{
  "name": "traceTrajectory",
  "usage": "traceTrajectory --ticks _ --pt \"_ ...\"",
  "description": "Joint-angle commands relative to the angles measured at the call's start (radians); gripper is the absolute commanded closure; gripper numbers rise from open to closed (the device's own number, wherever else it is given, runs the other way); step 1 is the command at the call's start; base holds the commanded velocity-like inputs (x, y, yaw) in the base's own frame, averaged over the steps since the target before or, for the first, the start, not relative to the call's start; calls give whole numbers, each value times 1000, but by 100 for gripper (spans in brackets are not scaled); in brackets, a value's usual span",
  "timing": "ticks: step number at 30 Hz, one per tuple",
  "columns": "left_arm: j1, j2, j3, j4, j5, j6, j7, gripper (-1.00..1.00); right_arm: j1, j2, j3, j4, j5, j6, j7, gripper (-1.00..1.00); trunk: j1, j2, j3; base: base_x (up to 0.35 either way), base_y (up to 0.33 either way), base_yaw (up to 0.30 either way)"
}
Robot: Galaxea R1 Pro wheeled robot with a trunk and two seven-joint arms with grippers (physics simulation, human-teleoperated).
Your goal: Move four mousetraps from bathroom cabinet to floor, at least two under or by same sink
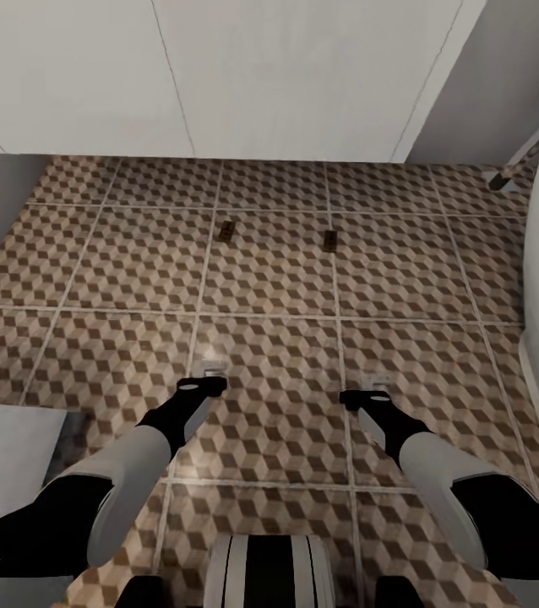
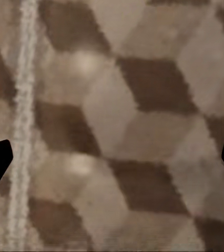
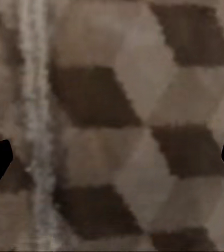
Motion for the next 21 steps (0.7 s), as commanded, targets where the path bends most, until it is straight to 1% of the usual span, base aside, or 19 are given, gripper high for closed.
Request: traceTrajectory --ticks 1,4,8,19,21 --pt "0 0 -6 -2 5 6 5 -100 0 0 9 -2 -9 6 -6 -100 -1 0 0 -282 0 0" --pt "0 0 -6 3 5 5 6 -100 0 0 9 -2 -9 6 -6 -100 -1 0 0 -211 0 0" --pt "0 -1 -7 10 5 3 7 -100 0 0 9 -2 -9 6 -6 -100 -1 0 0 -107 0 0" --pt "2 -6 -8 32 4 -3 7 -100 1 0 9 -2 -9 6 -6 -100 -1 0 0 -25 0 0" --pt "2 -6 -8 36 4 -3 7 -100 1 0 9 -2 -9 6 -6 -100 -2 0 7 -5 0 0"
